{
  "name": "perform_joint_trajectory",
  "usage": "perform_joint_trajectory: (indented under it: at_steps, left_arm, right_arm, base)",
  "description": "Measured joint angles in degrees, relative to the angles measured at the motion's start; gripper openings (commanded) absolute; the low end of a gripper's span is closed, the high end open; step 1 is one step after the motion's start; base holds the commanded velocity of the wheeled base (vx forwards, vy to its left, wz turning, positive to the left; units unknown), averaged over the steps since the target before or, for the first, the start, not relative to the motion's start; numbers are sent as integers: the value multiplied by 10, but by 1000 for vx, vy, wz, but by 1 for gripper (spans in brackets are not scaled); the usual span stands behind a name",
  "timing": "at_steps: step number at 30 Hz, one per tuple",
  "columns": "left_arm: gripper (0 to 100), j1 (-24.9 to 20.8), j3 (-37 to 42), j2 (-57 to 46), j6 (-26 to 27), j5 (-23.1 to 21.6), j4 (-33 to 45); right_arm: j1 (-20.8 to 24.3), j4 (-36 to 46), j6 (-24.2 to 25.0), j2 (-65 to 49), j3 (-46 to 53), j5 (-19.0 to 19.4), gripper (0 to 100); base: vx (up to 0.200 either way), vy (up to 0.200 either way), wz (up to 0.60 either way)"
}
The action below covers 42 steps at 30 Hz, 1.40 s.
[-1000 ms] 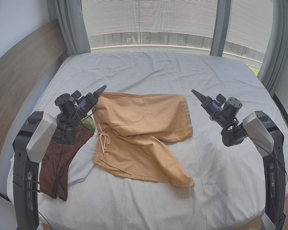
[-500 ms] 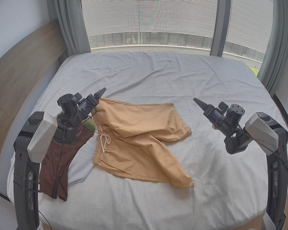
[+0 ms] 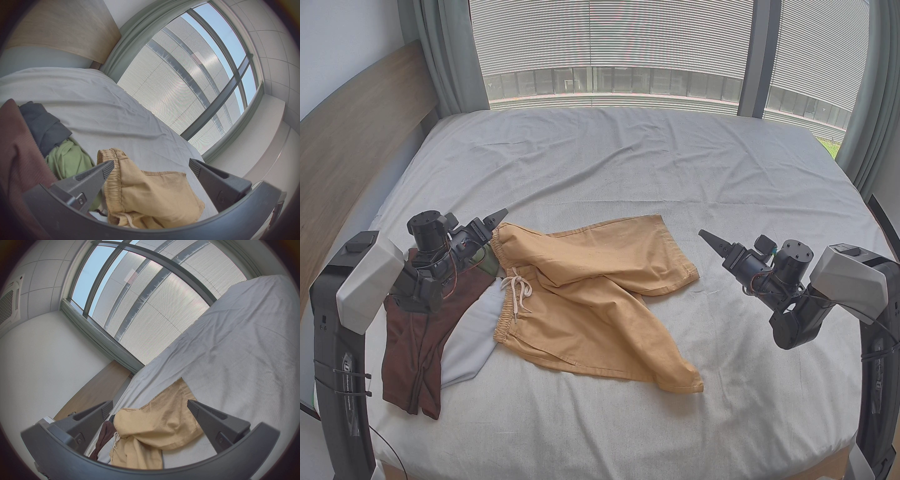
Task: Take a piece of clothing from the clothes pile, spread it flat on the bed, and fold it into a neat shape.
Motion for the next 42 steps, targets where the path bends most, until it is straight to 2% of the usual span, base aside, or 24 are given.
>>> perform_joint_trajectory:
  at_steps: [9, 20, 30, 42]
  left_arm:
    - [100, -1, 145, -68, 7, -22, -86]
    - [100, -10, 361, -118, 10, -76, -219]
    - [100, -13, 415, -118, 10, -87, -283]
    - [100, -8, 426, -109, 12, -86, -290]
  right_arm:
    - [22, -5, -12, -2, 67, 0, 100]
    - [40, 12, -25, 7, 171, 0, 100]
    - [53, 18, -24, 14, 244, -2, 100]
    - [97, 23, 43, 21, 262, -1, 100]
  base:
    - [0, 0, 0]
    - [0, 0, 0]
    - [0, 0, 0]
    - [0, 0, 0]
